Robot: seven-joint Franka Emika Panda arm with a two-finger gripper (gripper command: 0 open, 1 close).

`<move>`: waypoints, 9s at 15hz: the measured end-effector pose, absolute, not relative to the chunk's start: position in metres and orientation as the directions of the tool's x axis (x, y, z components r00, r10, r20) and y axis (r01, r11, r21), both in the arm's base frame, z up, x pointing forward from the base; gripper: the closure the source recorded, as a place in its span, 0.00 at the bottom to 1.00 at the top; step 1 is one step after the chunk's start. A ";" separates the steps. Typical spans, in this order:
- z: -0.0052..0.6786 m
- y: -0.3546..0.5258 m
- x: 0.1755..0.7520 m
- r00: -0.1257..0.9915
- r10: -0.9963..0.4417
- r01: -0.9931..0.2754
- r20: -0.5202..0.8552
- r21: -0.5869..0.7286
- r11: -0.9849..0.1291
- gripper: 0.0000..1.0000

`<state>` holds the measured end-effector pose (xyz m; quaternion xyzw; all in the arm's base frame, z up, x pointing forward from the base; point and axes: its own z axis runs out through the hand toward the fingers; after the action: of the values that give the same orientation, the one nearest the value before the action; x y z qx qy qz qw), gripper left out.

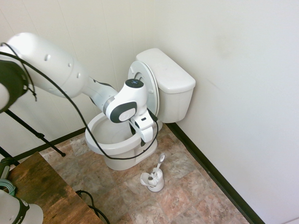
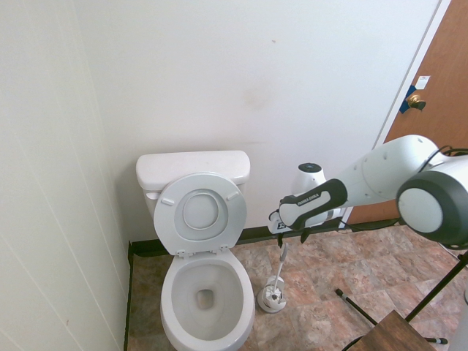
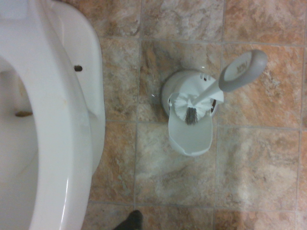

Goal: Clean the toilet

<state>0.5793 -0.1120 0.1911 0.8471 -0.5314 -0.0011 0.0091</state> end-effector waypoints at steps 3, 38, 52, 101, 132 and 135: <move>0.147 -0.133 0.607 0.398 -0.917 -0.917 0.010 0.035 -0.397 0.00; 0.000 -0.196 0.671 0.264 -0.961 -0.956 -0.080 0.110 -0.271 1.00; 0.018 -0.174 0.644 0.337 -0.937 -0.933 -0.086 0.099 -0.345 1.00; 0.230 0.203 0.622 0.538 -0.824 -0.829 0.180 -0.062 -0.555 1.00; 0.170 0.193 0.534 0.559 -0.828 -0.829 0.048 0.013 -0.559 1.00; 0.169 0.158 0.547 0.530 -0.846 -0.848 0.065 0.001 -0.531 1.00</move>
<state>0.5467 0.1576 0.1693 0.8744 -0.4842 0.0281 0.0160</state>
